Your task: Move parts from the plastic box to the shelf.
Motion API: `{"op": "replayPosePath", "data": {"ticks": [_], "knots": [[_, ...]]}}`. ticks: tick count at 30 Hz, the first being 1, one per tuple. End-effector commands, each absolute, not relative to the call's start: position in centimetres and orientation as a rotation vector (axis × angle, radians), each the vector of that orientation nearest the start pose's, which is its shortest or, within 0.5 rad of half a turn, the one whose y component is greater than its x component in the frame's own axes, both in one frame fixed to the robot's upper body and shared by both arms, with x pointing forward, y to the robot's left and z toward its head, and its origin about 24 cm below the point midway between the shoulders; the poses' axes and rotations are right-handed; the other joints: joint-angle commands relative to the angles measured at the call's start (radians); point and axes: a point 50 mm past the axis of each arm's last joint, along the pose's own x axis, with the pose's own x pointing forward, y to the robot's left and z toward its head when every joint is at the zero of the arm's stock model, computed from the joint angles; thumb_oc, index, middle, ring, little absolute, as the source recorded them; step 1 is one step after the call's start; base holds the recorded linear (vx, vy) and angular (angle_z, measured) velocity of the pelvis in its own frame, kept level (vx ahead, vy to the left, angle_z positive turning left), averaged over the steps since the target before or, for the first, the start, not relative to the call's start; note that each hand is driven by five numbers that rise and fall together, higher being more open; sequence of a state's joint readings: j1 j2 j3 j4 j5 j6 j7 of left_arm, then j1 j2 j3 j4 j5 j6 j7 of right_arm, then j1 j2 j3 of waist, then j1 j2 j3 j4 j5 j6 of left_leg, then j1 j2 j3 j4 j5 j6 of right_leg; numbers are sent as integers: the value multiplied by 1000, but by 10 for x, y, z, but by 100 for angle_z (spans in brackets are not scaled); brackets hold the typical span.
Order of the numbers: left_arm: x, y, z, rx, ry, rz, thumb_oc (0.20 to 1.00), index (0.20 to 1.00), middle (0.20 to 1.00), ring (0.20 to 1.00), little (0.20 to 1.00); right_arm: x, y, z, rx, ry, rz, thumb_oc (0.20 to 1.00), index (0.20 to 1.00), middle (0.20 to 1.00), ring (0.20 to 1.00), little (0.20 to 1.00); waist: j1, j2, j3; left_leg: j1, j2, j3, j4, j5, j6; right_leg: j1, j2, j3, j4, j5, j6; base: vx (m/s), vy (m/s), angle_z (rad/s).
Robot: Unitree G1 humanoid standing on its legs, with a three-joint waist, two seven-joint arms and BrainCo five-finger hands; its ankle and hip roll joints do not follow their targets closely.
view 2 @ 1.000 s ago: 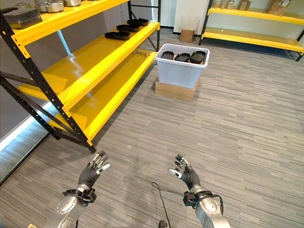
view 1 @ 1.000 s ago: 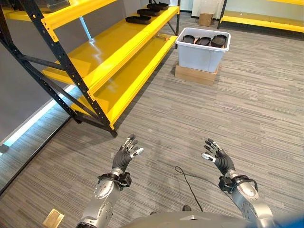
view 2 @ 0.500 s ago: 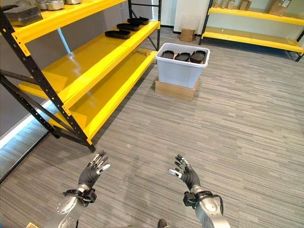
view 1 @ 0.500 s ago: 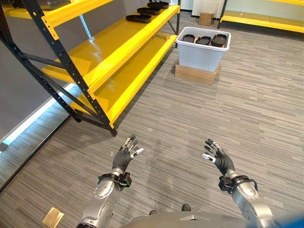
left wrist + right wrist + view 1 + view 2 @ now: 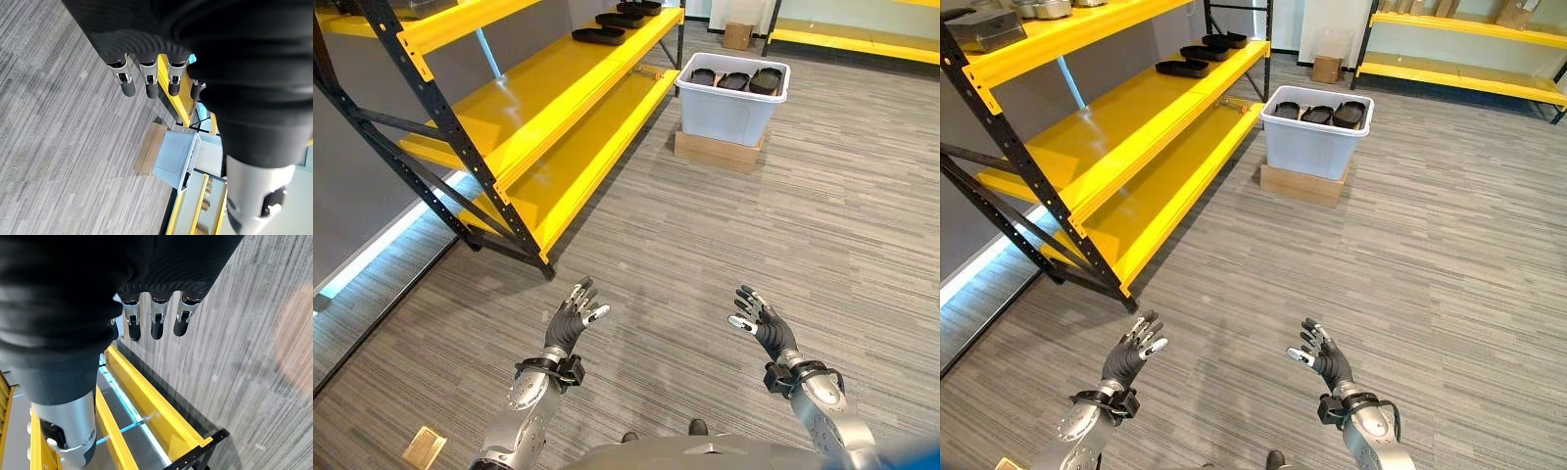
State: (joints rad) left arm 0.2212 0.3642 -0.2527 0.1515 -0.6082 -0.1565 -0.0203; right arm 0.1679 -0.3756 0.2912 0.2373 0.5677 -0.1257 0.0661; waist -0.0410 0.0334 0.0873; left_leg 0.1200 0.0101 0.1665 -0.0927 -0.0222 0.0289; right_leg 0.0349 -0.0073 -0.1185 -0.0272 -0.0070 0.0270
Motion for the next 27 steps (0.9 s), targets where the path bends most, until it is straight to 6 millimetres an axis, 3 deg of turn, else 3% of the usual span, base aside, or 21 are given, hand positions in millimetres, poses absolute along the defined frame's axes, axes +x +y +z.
{"op": "replayPosePath", "data": {"ticks": [1, 4, 7, 8, 10, 11, 12, 13, 15, 16, 18, 21, 23, 26, 27], "knots": [[202, 202, -11, -185, 192, -54, 1000, 1000, 1000, 1000, 1000, 207, -178, -26, 219, 278, 167, 1000, 1000, 1000, 1000, 1000, -9, -32, -11, -35, -38, 7, 5, -11, 30, -85, -100, -34, 215, 20, 104, -16, 220, -19], [205, 202, -9, -160, 185, -62, 1000, 1000, 1000, 1000, 1000, 207, -176, -25, 236, 270, 162, 1000, 1000, 1000, 1000, 1000, -28, -31, 19, -13, -67, 6, 5, -23, 58, -207, -142, -3, 459, 155, 140, -10, 192, -18], [207, 201, -7, -140, 178, -78, 1000, 1000, 1000, 1000, 1000, 206, -176, -24, 250, 263, 157, 1000, 1000, 1000, 1000, 1000, -36, -18, 48, 13, -68, 26, 5, -41, 69, -298, -168, -43, 571, 182, 144, 37, 150, 4], [206, 201, -7, -141, 180, -80, 1000, 1000, 1000, 1000, 1000, 205, -177, -25, 260, 267, 149, 1000, 1000, 1000, 1000, 1000, -37, -16, 47, 22, -72, 40, 5, -53, 70, -319, -188, -79, 551, 175, 145, 169, 111, -26], [205, 200, -8, -147, 187, -93, 1000, 1000, 1000, 1000, 1000, 204, -178, -27, 267, 274, 148, 1000, 1000, 1000, 1000, 1000, -44, -22, 45, 43, -86, 47, 5, -80, 64, -347, -176, -136, 424, 142, 148, 252, 14, -43], [203, 200, -9, -148, 195, -102, 1000, 1000, 1000, 1000, 1000, 202, -180, -29, 264, 284, 147, 1000, 1000, 1000, 1000, 1000, -46, -24, 46, 58, -83, 46, 5, -98, 54, -321, -145, -197, 262, 151, 151, 211, -53, -34], [203, 200, -9, -149, 195, -102, 1000, 1000, 1000, 1000, 1000, 202, -180, -29, 264, 285, 147, 1000, 1000, 1000, 1000, 1000, -47, -21, 47, 60, -79, 45, 5, -99, 53, -315, -142, -200, 254, 154, 150, 233, -89, -23], [203, 201, -9, -146, 191, -101, 1000, 1000, 1000, 1000, 1000, 201, -180, -30, 258, 291, 151, 1000, 1000, 1000, 1000, 1000, -41, -30, 44, 63, -82, 47, 5, -106, 45, -308, -134, -248, 144, 179, 159, 126, -76, -16], [202, 202, -9, -144, 193, -100, 1000, 1000, 1000, 1000, 1000, 202, -179, -29, 254, 290, 154, 1000, 1000, 1000, 1000, 1000, -40, -38, 42, 69, -76, 52, 5, -111, 31, -286, -125, -269, 47, 194, 159, 193, -105, -14], [202, 202, -9, -139, 193, -100, 1000, 1000, 1000, 1000, 1000, 201, -179, -29, 254, 289, 152, 1000, 1000, 1000, 1000, 1000, -42, -43, 39, 77, -74, 52, 5, -119, 27, -280, -119, -256, 33, 202, 161, 412, -142, 4], [206, 197, -8, -123, 178, -114, 1000, 1000, 1000, 1000, 1000, 197, -184, -29, 256, 285, 132, 1000, 1000, 1000, 1000, 1000, -55, -49, 1, 125, -66, 46, 12, -157, 17, -230, -77, -225, -3, 181, 130, 442, -156, 13], [216, 188, 0, -124, 135, -148, 1000, 1000, 1000, 1000, 1000, 201, -189, -23, 265, 253, 119, 1000, 1000, 1000, 1000, 1000, -72, -55, -7, 106, -45, 42, 112, -180, -2, -211, -73, -226, 14, 177, 96, 267, -152, 46], [218, 184, 3, -126, 119, -161, 1000, 1000, 1000, 1000, 1000, 200, -193, -19, 256, 240, 120, 1000, 1000, 1000, 1000, 1000, -76, -39, -15, 115, -23, 45, 142, -166, -24, -197, -57, -243, 28, 144, 77, 296, -135, 53], [219, 183, 5, -123, 108, -169, 1000, 1000, 1000, 1000, 1000, 202, -195, -19, 258, 239, 117, 1000, 1000, 1000, 1000, 1000, -82, -29, -12, 76, 18, 37, 293, -89, -79, -167, -25, -225, 39, 96, 38, 222, -151, 12], [219, 183, 5, -123, 108, -169, 1000, 1000, 1000, 1000, 1000, 202, -195, -19, 258, 239, 117, 1000, 1000, 1000, 1000, 1000, -83, -29, -12, 74, 19, 37, 296, -91, -79, -168, -24, -226, 39, 95, 37, 167, -145, 0]]}}
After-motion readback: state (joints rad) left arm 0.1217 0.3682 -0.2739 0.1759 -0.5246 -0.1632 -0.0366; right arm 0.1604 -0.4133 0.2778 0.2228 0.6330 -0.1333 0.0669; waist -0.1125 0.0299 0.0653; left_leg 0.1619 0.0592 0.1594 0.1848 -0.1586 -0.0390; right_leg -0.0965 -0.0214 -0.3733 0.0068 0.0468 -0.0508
